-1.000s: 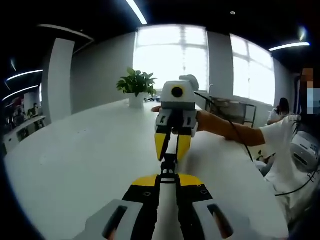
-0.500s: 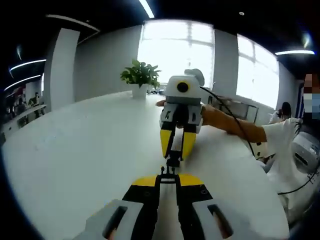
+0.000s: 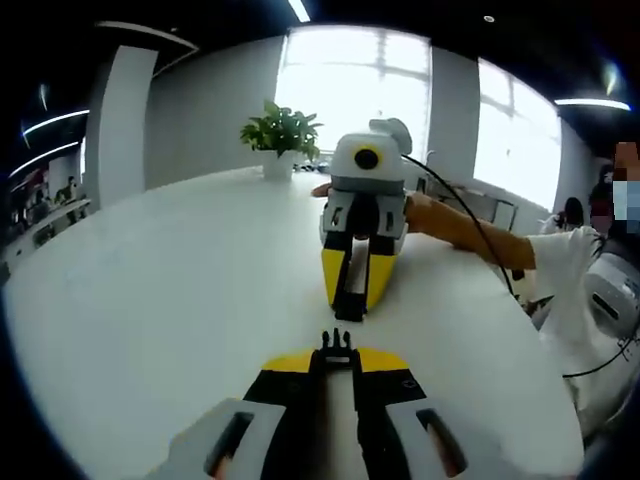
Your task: Snap the two parts of the plastic buckle together until the buckle closes and remains connected.
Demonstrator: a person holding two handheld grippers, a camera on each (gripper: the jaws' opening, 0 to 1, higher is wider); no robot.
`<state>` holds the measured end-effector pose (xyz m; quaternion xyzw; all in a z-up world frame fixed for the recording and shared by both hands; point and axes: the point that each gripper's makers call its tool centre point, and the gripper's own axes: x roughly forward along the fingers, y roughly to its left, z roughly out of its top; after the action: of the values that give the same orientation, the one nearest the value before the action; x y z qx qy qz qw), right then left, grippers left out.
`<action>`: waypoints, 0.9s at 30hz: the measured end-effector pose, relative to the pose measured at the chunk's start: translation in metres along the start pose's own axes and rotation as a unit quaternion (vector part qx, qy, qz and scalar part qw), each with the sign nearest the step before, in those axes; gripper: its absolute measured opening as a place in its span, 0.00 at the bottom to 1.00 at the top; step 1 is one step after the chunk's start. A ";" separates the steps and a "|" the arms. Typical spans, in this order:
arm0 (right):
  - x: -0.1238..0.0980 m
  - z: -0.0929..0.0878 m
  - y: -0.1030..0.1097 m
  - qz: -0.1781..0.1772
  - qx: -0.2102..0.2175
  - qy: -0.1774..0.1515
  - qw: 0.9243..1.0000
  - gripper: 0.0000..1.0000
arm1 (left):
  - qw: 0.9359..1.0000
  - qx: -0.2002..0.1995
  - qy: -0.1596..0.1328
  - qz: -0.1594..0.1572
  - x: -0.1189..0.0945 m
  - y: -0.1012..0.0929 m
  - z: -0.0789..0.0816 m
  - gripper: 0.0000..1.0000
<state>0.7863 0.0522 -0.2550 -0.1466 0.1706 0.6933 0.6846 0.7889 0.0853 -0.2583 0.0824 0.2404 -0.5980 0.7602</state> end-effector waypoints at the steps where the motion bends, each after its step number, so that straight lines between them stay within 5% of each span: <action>1: 0.000 0.000 0.000 -0.001 -0.001 0.000 1.000 0.13 | 1.000 -0.011 -0.005 -0.005 0.000 -0.001 0.001 0.17; 8: -0.005 0.001 -0.005 -0.013 -0.012 0.007 1.000 0.15 | 1.000 -0.013 -0.011 0.009 -0.004 0.004 0.001 0.21; 14: -0.004 0.002 -0.002 -0.007 -0.034 0.012 0.999 0.13 | 1.000 -0.004 -0.016 -0.001 -0.004 0.001 -0.001 0.12; 23: -0.004 0.003 -0.004 -0.007 -0.027 -0.001 1.000 0.12 | 1.000 0.001 -0.022 -0.015 -0.002 -0.004 -0.002 0.11; 25: -0.003 0.005 -0.003 -0.004 -0.027 -0.005 1.000 0.12 | 0.998 0.006 -0.048 -0.030 -0.002 -0.009 0.007 0.00; 27: -0.002 0.005 -0.002 -0.003 -0.027 -0.008 1.000 0.12 | 0.999 0.006 -0.040 -0.036 -0.009 -0.011 0.004 0.00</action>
<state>0.7883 0.0523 -0.2495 -0.1606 0.1459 0.6965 0.6840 0.7775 0.0886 -0.2491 0.0548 0.2092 -0.6291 0.7466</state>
